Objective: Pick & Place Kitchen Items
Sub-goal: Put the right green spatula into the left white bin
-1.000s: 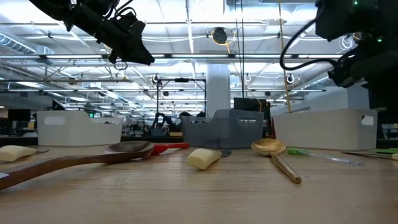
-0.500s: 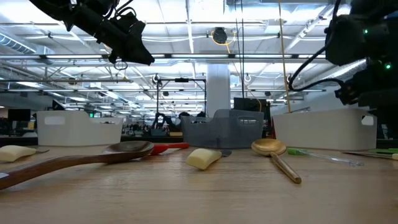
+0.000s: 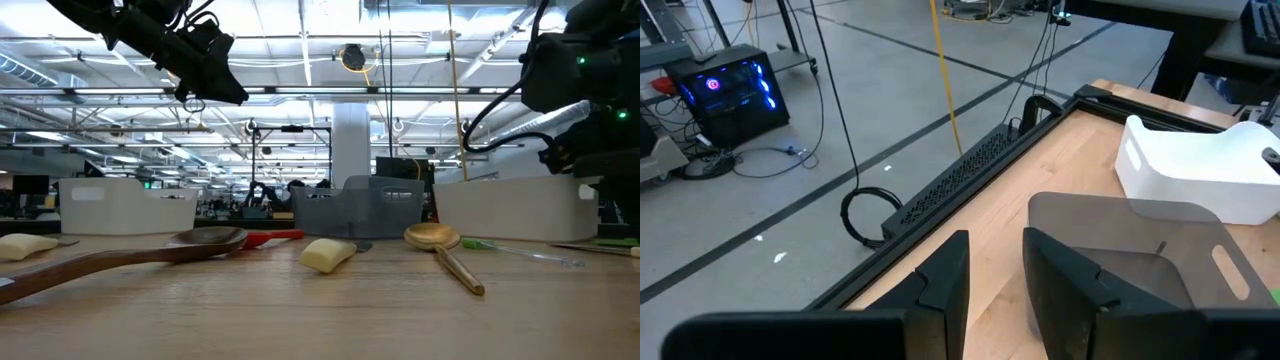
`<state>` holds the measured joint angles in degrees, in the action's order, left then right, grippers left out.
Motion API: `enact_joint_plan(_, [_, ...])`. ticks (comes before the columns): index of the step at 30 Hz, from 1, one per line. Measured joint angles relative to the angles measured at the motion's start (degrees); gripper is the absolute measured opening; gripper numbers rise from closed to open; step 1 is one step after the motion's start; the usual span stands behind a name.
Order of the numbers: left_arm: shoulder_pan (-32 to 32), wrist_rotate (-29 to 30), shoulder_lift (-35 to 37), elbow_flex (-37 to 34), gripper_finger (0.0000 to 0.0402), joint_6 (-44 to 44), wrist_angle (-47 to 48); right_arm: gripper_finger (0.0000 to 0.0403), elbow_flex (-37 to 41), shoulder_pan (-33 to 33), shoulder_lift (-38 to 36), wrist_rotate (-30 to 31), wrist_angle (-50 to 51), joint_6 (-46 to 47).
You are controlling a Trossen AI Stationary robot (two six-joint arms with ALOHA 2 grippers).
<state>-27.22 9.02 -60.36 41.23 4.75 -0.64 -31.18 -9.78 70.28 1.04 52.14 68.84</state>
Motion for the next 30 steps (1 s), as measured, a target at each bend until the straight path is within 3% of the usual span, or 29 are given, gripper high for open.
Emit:
enact_joint_plan(15, [0.0,0.0,0.0,0.0,0.0099,-0.2,0.0,0.0038,0.0,0.0,0.1,-3.2,-2.6,-6.2])
enact_joint_plan(30, [0.0,0.0,0.0,0.0,0.0099,-0.2,0.0,0.0031,-3.0,-0.1,-6.1,-5.9,-1.8,-10.1])
